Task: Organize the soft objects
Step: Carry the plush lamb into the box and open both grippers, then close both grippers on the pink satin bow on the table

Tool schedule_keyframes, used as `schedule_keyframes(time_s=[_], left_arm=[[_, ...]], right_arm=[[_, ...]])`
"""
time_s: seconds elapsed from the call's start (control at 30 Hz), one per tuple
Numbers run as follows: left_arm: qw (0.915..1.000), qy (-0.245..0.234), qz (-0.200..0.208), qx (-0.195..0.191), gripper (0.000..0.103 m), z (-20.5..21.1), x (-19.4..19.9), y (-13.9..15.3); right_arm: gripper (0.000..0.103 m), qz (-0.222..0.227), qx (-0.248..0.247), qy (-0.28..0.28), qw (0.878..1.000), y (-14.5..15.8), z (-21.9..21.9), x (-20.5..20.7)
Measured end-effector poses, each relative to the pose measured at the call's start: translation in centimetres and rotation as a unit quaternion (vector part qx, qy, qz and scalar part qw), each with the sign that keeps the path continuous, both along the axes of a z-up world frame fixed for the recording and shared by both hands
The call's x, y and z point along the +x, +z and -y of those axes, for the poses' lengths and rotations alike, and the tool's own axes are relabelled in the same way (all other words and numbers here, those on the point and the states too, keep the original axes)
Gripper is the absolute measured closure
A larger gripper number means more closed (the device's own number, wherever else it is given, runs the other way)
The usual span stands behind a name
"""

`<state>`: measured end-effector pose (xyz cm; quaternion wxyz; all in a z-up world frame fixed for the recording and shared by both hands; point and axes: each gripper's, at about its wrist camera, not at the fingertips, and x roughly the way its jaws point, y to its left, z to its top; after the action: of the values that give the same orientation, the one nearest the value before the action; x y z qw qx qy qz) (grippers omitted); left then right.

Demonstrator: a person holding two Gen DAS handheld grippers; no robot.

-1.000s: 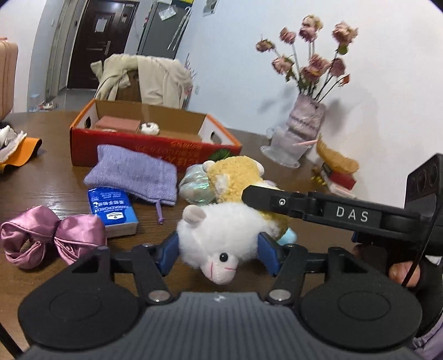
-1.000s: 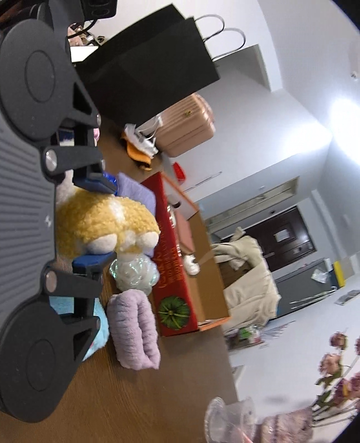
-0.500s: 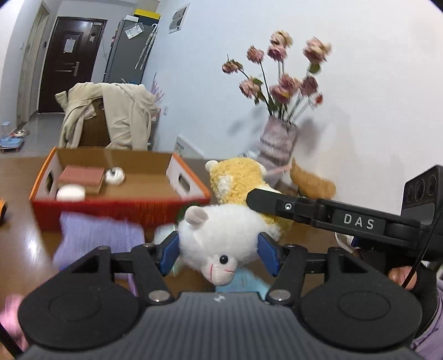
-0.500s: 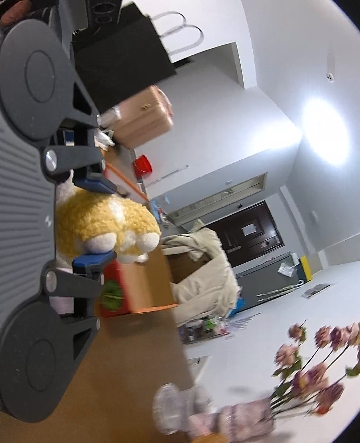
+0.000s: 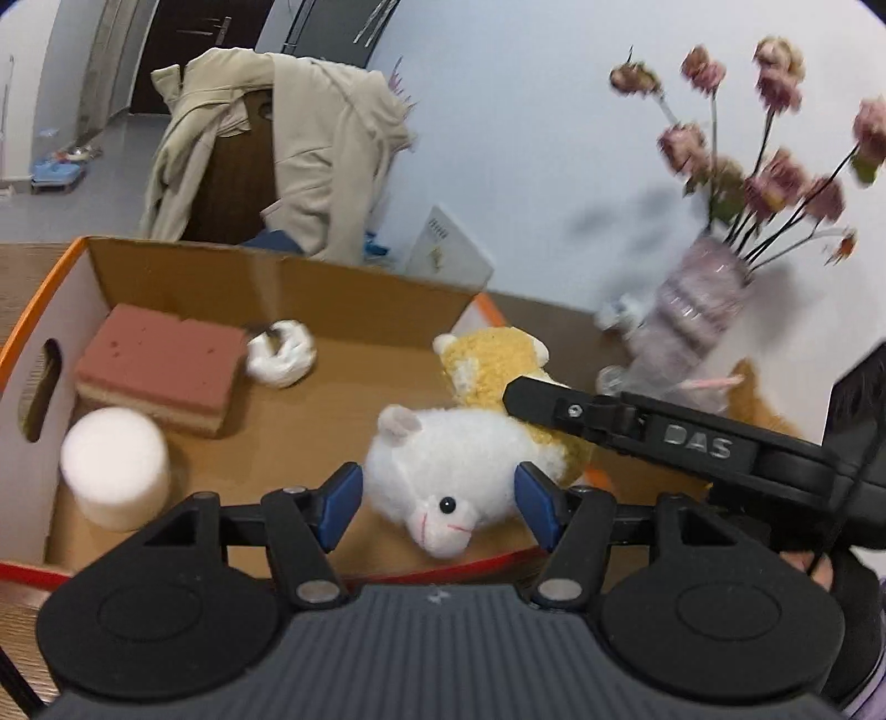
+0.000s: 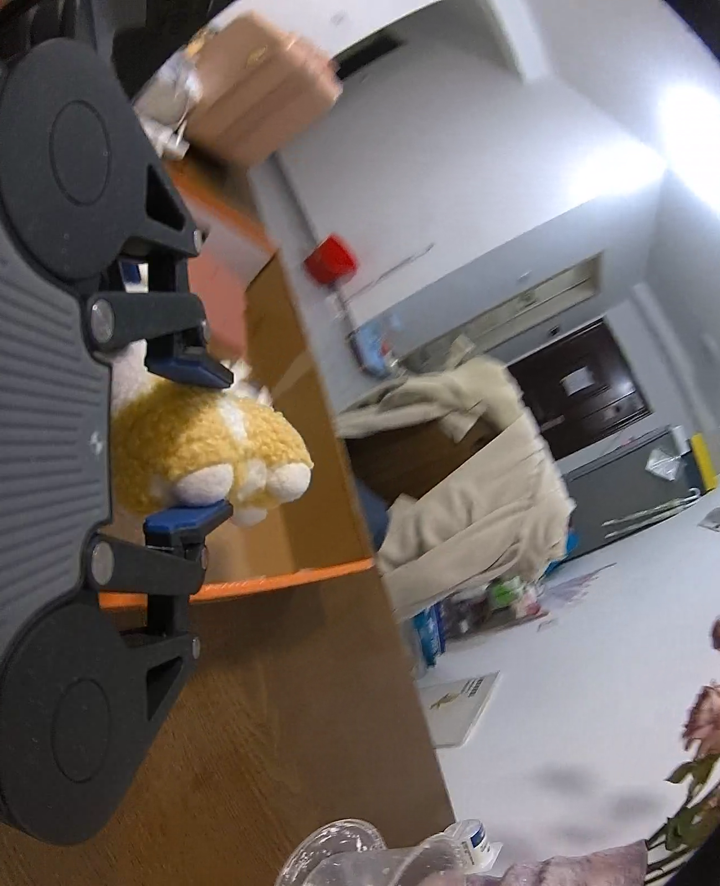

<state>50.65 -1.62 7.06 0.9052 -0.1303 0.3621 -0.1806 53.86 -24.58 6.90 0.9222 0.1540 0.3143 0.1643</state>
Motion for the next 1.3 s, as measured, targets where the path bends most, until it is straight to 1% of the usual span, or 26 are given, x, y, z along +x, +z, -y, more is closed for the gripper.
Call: schedule_keyframes(time_s=[0.07,0.17,0.2,0.23,0.27,0.33,0.43,0.47,0.53,0.57,0.63,0.67,0.73,0.83,0.93,1.0,1.03,1.1,1.17,1.23,1.3], left_arm=[[0.9998,0.004,0.004,0.018,0.037,-0.3,-0.4,0.0],[0.9995,0.026,0.009,0.017,0.036,-1.4,-1.2,1.2],[0.9992,0.034,0.014,0.015,0.036,-1.9,-1.6,2.0],[0.9989,0.039,0.023,0.015,0.035,-2.3,-2.1,2.9],[0.9983,0.044,0.036,0.015,0.035,-2.6,-2.8,3.9],[0.9965,0.052,0.063,0.021,0.030,-2.9,-4.6,6.1],[0.9923,0.058,0.105,0.032,0.025,-3.0,-8.2,8.9],[0.9904,0.058,0.120,0.034,0.025,-3.0,-9.8,9.7],[0.9869,0.056,0.148,0.032,0.016,-3.0,-12.7,11.0],[0.9851,0.055,0.160,0.029,0.015,-3.1,-14.2,11.4],[0.9816,0.053,0.180,0.032,0.013,-3.3,-17.2,11.9],[0.9809,0.058,0.182,0.041,0.013,-3.4,-18.5,11.9],[0.9781,0.069,0.188,0.058,0.013,-3.6,-21.3,11.4],[0.9737,0.077,0.203,0.068,0.010,-4.5,-26.0,9.9],[0.9740,0.079,0.199,0.073,0.008,-5.1,-30.5,7.4],[0.9758,0.078,0.191,0.071,0.006,-5.5,-33.3,5.4],[0.9772,0.078,0.185,0.071,0.006,-5.6,-34.4,4.5],[0.9789,0.078,0.174,0.073,0.006,-5.9,-36.2,2.8],[0.9802,0.081,0.165,0.074,0.006,-6.3,-37.4,1.6],[0.9810,0.090,0.154,0.075,0.006,-6.8,-37.9,0.8],[0.9810,0.092,0.153,0.075,0.006,-7.2,-38.4,0.4]], right_arm=[[0.060,0.000,-0.037,-0.008,0.999,-1.3,-0.8,0.3],[0.058,0.011,-0.106,-0.007,0.994,-2.2,-2.2,0.0],[0.055,0.011,-0.125,-0.006,0.992,-2.2,-2.7,-0.1],[0.050,0.011,-0.135,-0.006,0.991,-2.0,-3.0,-0.2],[0.048,0.015,-0.142,-0.008,0.990,-1.6,-3.2,-0.5],[0.048,0.028,-0.145,-0.015,0.989,-0.3,-3.2,-1.5],[0.046,0.062,-0.132,-0.014,0.989,2.5,-2.2,-4.5],[0.043,0.076,-0.124,-0.008,0.989,3.6,-1.9,-6.0],[0.032,0.101,-0.114,0.002,0.988,5.3,-1.1,-9.2],[0.031,0.114,-0.113,0.009,0.987,6.1,-0.8,-11.3],[0.031,0.131,-0.112,0.018,0.985,7.2,-0.5,-14.2],[0.030,0.137,-0.109,0.023,0.984,7.6,-0.3,-16.0],[0.024,0.153,-0.097,0.030,0.983,7.8,0.2,-19.5],[0.024,0.168,-0.094,0.031,0.981,7.4,0.6,-24.3],[0.022,0.178,-0.097,0.038,0.978,5.8,0.4,-28.6],[0.018,0.181,-0.103,0.047,0.977,4.5,0.3,-30.9],[0.018,0.183,-0.109,0.050,0.976,3.9,0.1,-31.9],[0.018,0.176,-0.123,0.053,0.975,2.6,-0.2,-33.9],[0.018,0.168,-0.123,0.062,0.976,1.8,-0.3,-35.4],[0.019,0.160,-0.118,0.063,0.978,1.2,-0.4,-36.6],[0.019,0.157,-0.113,0.063,0.979,1.0,-0.5,-37.6]])
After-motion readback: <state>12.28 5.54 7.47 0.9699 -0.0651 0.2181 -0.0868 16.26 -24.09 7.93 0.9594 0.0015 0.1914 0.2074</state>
